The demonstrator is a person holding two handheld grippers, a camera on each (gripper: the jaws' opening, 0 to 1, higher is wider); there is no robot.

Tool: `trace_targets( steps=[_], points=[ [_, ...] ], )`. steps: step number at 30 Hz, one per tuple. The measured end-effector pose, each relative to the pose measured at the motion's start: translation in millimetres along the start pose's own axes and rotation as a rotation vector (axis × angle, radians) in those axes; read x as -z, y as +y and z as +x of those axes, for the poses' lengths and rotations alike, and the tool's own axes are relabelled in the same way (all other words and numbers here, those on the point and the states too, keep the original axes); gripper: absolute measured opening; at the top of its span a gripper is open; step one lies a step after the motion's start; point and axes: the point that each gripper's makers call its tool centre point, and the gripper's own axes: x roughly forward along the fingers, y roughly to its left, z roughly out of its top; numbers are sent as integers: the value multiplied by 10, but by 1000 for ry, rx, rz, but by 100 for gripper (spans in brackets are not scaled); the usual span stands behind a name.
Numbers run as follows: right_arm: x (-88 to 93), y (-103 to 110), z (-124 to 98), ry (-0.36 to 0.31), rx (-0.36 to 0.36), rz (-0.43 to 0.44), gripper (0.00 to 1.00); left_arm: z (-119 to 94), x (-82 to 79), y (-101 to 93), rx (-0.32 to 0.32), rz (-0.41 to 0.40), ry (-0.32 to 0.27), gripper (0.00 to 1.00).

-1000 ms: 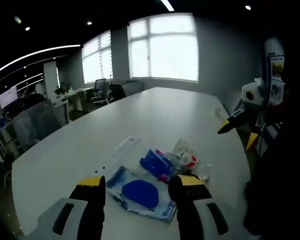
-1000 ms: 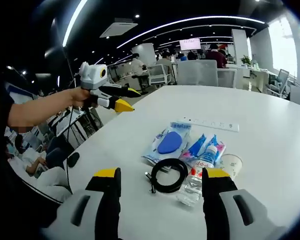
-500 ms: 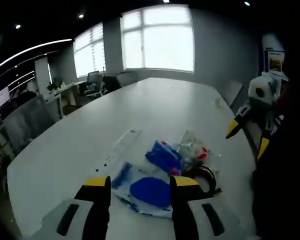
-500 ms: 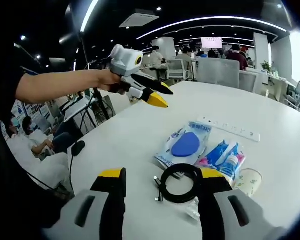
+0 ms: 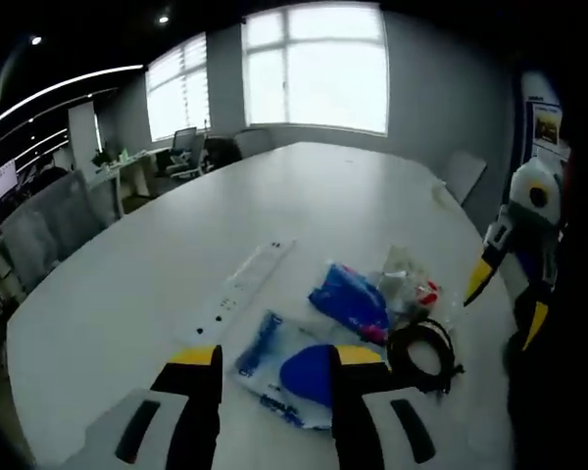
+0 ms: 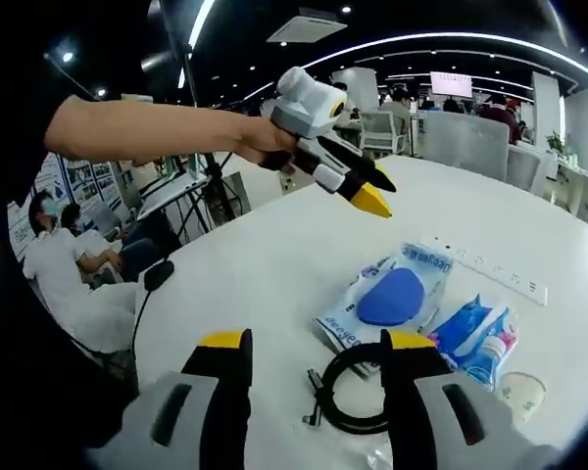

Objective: Arrange the tabletop items into an orderly group along one side of the table until the central work area is clear of visible clutter.

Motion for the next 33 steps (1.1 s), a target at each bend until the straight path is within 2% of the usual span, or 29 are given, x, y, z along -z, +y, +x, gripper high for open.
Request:
trace_targets(
  steps=[7,10,14,19,22,24,26,28,31,33],
  points=[
    [9,-7,269,2,-33,-129,38,161,249,57,33,29,82,36],
    [17,-37,362,7,-32,-187,34,223,252,31,61,27,71,36],
    [61,-58,517,11,-57,-225,29,318,275,60,65,37,79,36],
    [265,-125,692,67,-60,-263,22,455,225,205,56,9,54,34],
    [318,-107,752,78,-70,-279,23,527,233,265,54,8,57,34],
    [293,-104,810,63,-61,-344,21,581,280,305,50,73,90,33],
    [283,-70,858,52,-82,-392,17,632,304,289,66,87,101,33],
    [303,-73,910,62,-84,-403,17,676,368,305,69,135,135,33],
    [315,-56,968,63,-95,-409,17,744,425,276,97,144,150,33],
    [357,-46,1013,79,-98,-419,17,790,458,298,94,155,163,32]
  ],
)
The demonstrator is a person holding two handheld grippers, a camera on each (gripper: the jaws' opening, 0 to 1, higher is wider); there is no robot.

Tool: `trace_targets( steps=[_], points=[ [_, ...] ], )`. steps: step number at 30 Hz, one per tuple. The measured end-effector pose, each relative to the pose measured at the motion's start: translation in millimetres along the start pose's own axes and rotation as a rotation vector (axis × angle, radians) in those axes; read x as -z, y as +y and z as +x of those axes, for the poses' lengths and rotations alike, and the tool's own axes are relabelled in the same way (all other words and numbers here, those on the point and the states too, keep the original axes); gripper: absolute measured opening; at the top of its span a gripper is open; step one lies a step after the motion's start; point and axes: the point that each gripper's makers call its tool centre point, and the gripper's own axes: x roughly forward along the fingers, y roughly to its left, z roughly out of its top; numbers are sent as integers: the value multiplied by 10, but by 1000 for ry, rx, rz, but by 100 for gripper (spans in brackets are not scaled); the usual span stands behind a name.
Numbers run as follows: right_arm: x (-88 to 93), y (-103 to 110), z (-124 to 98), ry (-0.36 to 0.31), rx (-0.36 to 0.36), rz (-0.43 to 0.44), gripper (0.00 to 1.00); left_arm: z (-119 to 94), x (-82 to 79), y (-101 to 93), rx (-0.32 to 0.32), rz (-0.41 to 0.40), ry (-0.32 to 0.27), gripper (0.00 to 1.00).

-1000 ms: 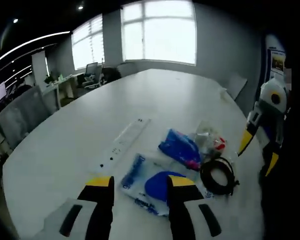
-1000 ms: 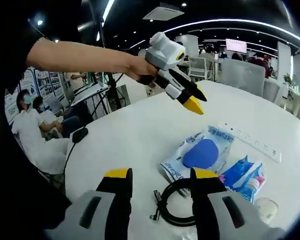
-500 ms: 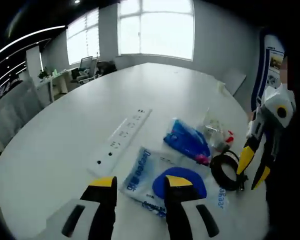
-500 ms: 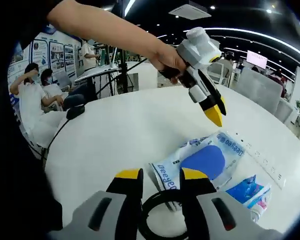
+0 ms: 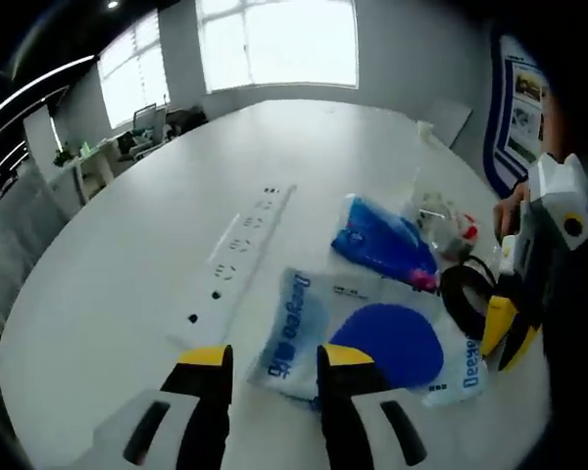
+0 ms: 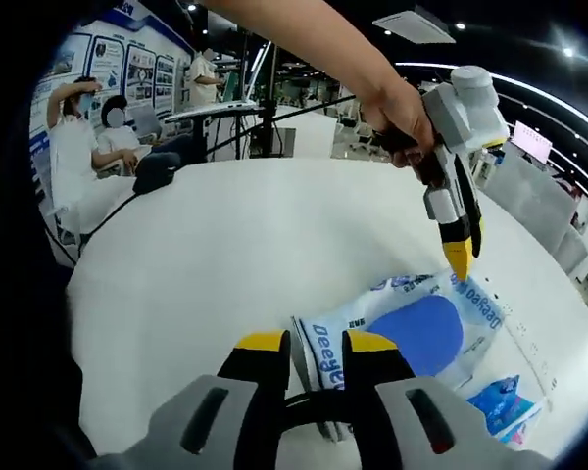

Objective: Arrange the tabletop items into an orderly group along one side of the table until the central work area is clear of visible clutter.

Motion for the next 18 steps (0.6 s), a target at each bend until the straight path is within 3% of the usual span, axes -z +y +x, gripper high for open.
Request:
trace_targets(
  steps=[3,10,18],
  points=[
    [63,14,46,26,-6,-17,12,84,79,96,-6,-13,12,30],
    [158,2,108,59,-9,-27,7,219,195,60,22,-19,48,23],
    [160,8,137,60,-22,-44,2,265,216,17,44,-49,33,12]
  ],
)
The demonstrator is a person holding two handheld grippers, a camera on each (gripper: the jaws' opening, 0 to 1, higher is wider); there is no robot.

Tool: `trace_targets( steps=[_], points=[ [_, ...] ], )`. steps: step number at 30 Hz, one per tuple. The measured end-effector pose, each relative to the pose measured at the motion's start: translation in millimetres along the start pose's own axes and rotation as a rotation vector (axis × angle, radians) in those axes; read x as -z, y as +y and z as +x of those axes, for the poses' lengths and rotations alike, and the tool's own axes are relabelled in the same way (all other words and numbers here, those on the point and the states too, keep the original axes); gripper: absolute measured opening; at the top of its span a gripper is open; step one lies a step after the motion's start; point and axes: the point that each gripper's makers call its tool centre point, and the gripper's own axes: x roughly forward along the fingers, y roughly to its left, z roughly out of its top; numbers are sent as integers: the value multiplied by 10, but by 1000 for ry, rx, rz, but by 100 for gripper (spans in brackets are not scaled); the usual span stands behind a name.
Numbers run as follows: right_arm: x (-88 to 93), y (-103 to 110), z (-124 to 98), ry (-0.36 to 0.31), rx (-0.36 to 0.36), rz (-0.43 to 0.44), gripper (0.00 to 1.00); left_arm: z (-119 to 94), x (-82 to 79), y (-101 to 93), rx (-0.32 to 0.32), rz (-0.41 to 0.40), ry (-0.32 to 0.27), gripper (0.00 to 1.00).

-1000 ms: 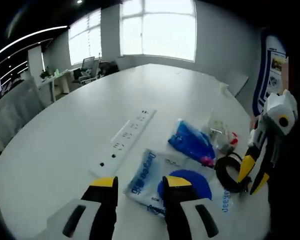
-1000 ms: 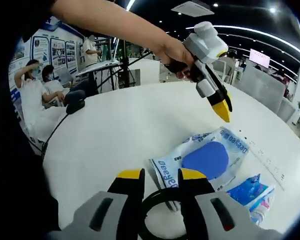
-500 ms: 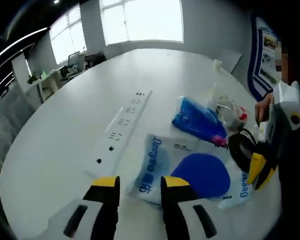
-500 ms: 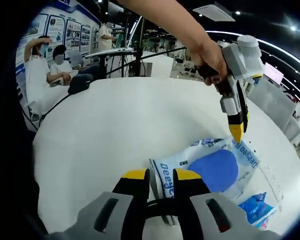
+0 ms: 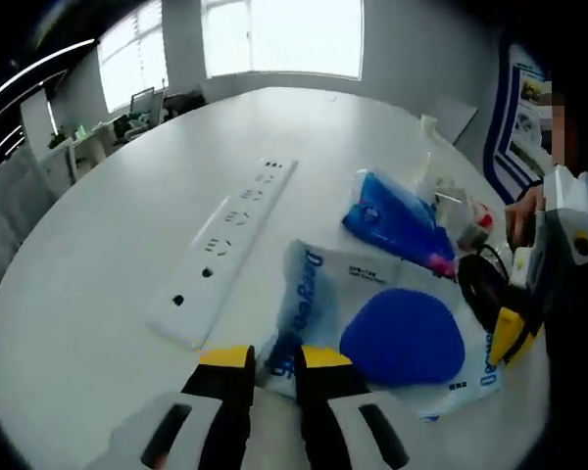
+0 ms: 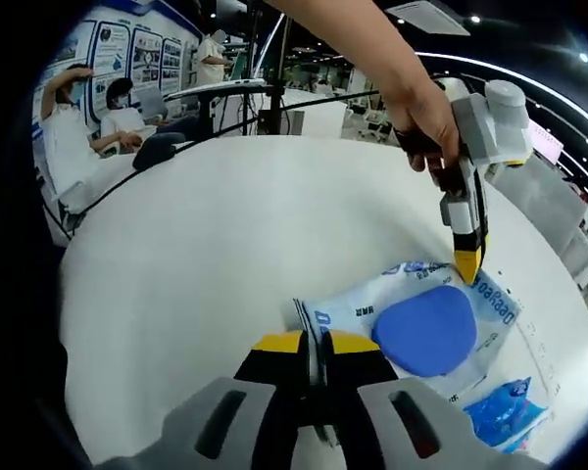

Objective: Arrange the tabletop items into an orderly group along one side of the table until the central work area is clear of visible clutter.

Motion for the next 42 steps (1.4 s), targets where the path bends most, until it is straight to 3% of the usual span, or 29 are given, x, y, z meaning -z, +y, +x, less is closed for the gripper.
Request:
trace_targets(
  steps=[3,12,16,28,36,42],
  points=[
    [-8,-21,-5,0,7,-17,0,2,-12,-41,4,0,-5,6],
    [-34,-31,-73,4,16,-54,0,-77,-27,-62,-6,102,21,2],
    [-83,-38,-140,-5,25,-63,0,-174,-59,-71,-12,104,15,1],
    [-391,-26,-382,-81,62,-87,0,-547,-192,-26,-65,102,-8,0],
    [-540,81,-604,-112,71,-138,0,-812,-290,-155,-94,117,-20,0],
    [-548,246,-745,-104,48,-196,0,-949,-325,-374,-110,116,-27,0]
  ],
)
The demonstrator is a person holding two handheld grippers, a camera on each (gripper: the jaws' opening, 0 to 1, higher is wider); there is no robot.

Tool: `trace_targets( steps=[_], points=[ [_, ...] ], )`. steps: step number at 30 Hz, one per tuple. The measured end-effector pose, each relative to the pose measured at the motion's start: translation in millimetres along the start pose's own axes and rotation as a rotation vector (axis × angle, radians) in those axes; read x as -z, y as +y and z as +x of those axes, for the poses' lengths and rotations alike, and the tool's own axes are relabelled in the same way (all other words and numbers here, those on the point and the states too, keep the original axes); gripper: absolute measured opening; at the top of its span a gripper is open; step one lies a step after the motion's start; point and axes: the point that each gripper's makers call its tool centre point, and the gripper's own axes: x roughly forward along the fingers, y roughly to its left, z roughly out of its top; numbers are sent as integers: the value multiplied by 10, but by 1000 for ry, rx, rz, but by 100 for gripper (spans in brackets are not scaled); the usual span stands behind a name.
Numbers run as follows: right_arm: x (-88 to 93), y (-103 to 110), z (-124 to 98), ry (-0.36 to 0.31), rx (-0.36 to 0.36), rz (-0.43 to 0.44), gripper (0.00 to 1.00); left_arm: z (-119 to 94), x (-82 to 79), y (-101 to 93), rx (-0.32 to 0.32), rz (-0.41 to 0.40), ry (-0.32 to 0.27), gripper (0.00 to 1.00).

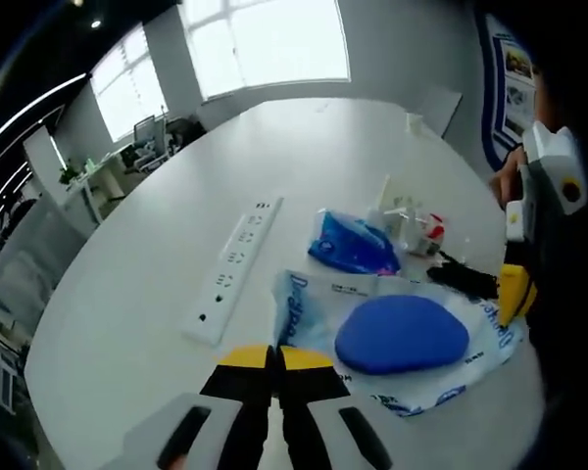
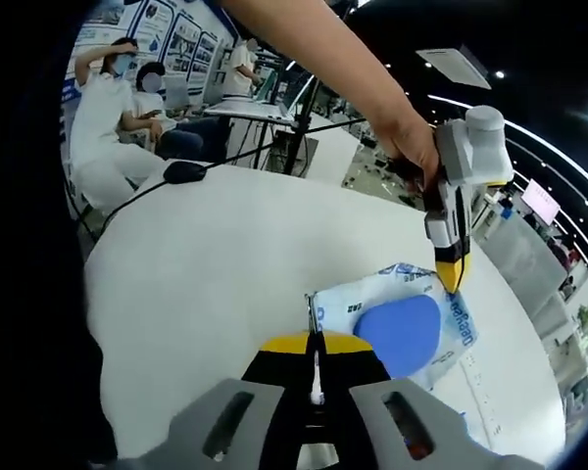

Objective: Arrange the tabletop items into an orderly group along one side of the table until the central work area is clear of visible clutter.

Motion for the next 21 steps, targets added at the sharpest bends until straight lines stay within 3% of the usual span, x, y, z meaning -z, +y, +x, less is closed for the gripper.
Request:
trace_targets(
  steps=[6,10,17,21],
  points=[
    [62,129,-108,35,-15,-67,0,-178,28,-157,-47,-34,-2,0],
    [13,164,-153,35,-25,-106,0,-393,13,-226,-83,-49,-9,0],
    [-234,203,-405,-31,-25,-144,0,-857,-69,-345,-171,-83,-41,0],
    [-268,270,-625,-52,-17,-157,0,-980,-76,-496,-198,-104,-44,0]
  ],
)
